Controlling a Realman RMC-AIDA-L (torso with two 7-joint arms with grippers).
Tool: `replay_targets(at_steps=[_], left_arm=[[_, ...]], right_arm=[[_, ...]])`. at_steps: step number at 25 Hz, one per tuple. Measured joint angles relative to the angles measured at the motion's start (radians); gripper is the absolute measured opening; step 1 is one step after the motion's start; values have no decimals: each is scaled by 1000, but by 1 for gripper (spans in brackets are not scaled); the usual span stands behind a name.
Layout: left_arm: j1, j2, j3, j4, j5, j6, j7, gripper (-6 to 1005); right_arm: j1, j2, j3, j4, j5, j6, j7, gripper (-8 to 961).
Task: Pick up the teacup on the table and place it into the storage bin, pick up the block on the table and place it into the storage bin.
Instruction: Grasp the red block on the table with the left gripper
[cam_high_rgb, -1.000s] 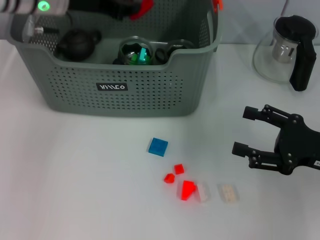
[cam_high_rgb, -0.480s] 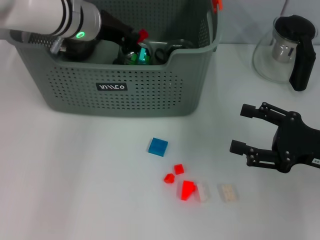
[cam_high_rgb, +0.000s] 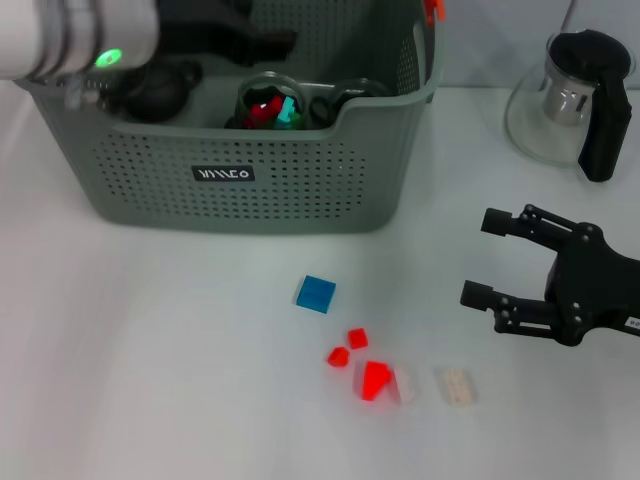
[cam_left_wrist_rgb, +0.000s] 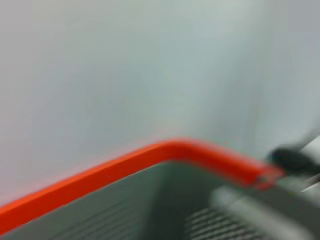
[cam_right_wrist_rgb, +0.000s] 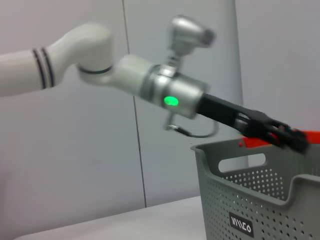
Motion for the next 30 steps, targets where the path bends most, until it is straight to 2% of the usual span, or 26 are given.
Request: replay_targets(at_steps=[3,5,6,9,12,14,19,25,30], left_arm=[[94,13,-88,-6,-297,198,168,593],[130,18,-196,-69,-438,377,303,674],[144,20,-261,-117,-483,465,370,678],[168,43,-422,-329,-499,643,587,689],[185,74,-508,-520,-434,718,796,692],[202,73,-530,-584,-356,723,899,692],[217,32,-487,-619,-221,616,1001,690],[173,3,-387,-689,-204,390,1037,688],[127,-4,-346,-759,-203,284,1088,689]], right_arm=[[-3,-1,0,0,1,0,0,922],[-4,-1,0,0,1,0,0,922],[-5,-1,0,0,1,0,0,922],[-8,-1,0,0,0,0,0,922],[-11,-1,0,0,0,3,0,922],[-11,-3,0,0,0,6,0,923],[-12,-6,0,3,0,8,1,923],[-12,-7,0,8,-5,7,1,924],[-14,-7,0,9,-6,4,1,924]])
